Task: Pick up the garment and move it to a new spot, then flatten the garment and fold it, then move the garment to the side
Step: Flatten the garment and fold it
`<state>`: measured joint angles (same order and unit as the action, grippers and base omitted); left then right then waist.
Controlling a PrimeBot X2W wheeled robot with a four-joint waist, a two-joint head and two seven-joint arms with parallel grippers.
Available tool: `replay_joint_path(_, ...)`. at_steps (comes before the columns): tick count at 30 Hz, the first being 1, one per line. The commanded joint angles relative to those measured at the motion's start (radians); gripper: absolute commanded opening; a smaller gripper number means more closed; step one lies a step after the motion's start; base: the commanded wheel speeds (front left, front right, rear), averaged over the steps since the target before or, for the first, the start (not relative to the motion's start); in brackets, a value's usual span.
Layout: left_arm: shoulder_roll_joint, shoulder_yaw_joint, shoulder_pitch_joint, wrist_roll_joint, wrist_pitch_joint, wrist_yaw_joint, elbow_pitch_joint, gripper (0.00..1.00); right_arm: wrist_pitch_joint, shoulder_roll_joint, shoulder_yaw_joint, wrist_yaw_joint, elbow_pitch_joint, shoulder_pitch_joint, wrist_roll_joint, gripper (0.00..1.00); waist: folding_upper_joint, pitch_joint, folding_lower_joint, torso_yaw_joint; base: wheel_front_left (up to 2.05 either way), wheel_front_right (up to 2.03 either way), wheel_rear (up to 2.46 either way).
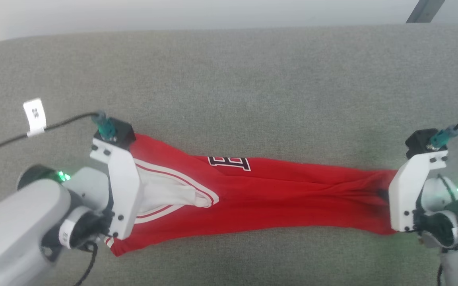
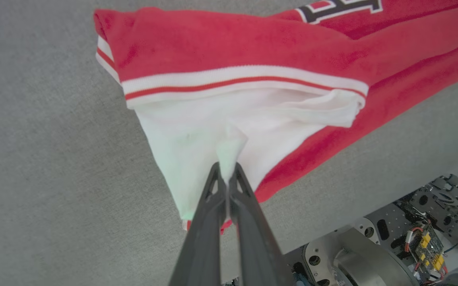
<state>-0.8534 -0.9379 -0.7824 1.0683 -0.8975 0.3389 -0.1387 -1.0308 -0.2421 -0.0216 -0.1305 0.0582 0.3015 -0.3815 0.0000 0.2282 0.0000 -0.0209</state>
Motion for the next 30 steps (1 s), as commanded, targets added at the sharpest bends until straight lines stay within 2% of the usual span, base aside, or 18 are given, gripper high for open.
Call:
replay_joint_path(1, 0.011, -0.001, 0.035, 0.016, 0.033, -0.007, 0.019, 0.0, 0.012, 0.013, 0.001, 0.0, 0.022, -0.011, 0.006, 0.0, 0.0, -0.015, 0.0, 0.0, 0.0, 0.0, 0.0)
replay_joint_path(3, 0.026, -0.003, 0.069, 0.028, 0.069, -0.021, 0.059, 0.0, 0.026, 0.024, 0.008, 0.0, 0.052, -0.008, 0.01, 0.03, 0.0, -0.029, 0.0, -0.001, 0.0, 0.0, 0.0)
replay_joint_path(4, 0.033, -0.002, 0.085, 0.032, 0.088, -0.029, 0.083, 0.19, 0.034, 0.033, 0.017, 0.0, 0.068, -0.002, 0.008, 0.37, 0.0, -0.037, 0.0, -0.004, 0.0, 0.0, 0.0)
replay_joint_path(5, 0.043, 0.002, 0.099, 0.041, 0.107, -0.037, 0.108, 0.4, 0.04, 0.034, 0.022, 0.0, 0.081, 0.002, 0.011, 0.52, 0.0, -0.045, 0.0, -0.004, 0.0, 0.0, 0.0)
replay_joint_path(6, 0.05, 0.006, 0.111, 0.049, 0.125, -0.048, 0.13, 0.6, 0.046, 0.032, 0.032, 0.0, 0.092, 0.006, 0.016, 0.9, 0.0, -0.054, 0.0, -0.005, 0.0, 0.0, 0.0)
replay_joint_path(7, 0.058, 0.012, 0.122, 0.058, 0.148, -0.062, 0.153, 1.0, 0.047, 0.035, 0.037, 0.0, 0.104, 0.009, 0.015, 1.0, 0.0, -0.063, 0.0, -0.007, 0.0, 0.0, 0.0)
replay_joint_path(13, 0.083, 0.045, 0.175, 0.095, 0.253, -0.102, 0.245, 1.0, 0.046, 0.013, 0.076, 0.0, 0.122, 0.013, -0.01, 1.0, 0.0, -0.12, 0.0, -0.004, 0.0, 0.0, 0.0)
replay_joint_path(19, 0.071, 0.099, 0.233, 0.066, 0.432, -0.129, 0.246, 1.0, 0.071, -0.005, 0.021, 0.0, 0.122, -0.012, -0.027, 1.0, 0.0, -0.182, 0.0, 0.016, 0.0, 0.0, 0.0)
replay_joint_path(21, 0.067, 0.108, 0.246, 0.062, 0.464, -0.127, 0.246, 1.0, 0.073, -0.006, 0.008, 0.0, 0.125, -0.015, -0.02, 1.0, 0.0, -0.189, 0.0, 0.019, 0.0, 0.0, 0.0)
replay_joint_path(24, 0.048, 0.144, 0.298, 0.04, 0.603, -0.119, 0.23, 1.0, 0.084, -0.006, -0.034, 0.0, 0.146, -0.029, 0.007, 1.0, 0.0, -0.209, 0.0, 0.034, 0.0, 0.0, 0.0)
replay_joint_path(25, 0.048, 0.144, 0.298, 0.04, 0.603, -0.119, 0.23, 1.0, 0.084, -0.006, -0.034, 0.0, 0.146, -0.029, 0.007, 1.0, 0.0, -0.209, 0.0, 0.034, 0.0, 0.0, 0.0)
replay_joint_path(30, 0.025, 0.203, 0.375, 0.005, 0.803, -0.113, 0.214, 1.0, 0.1, -0.008, -0.076, 0.0, 0.205, -0.036, 0.016, 1.0, 0.0, -0.216, 0.0, 0.059, 0.0, 0.0, 0.0)
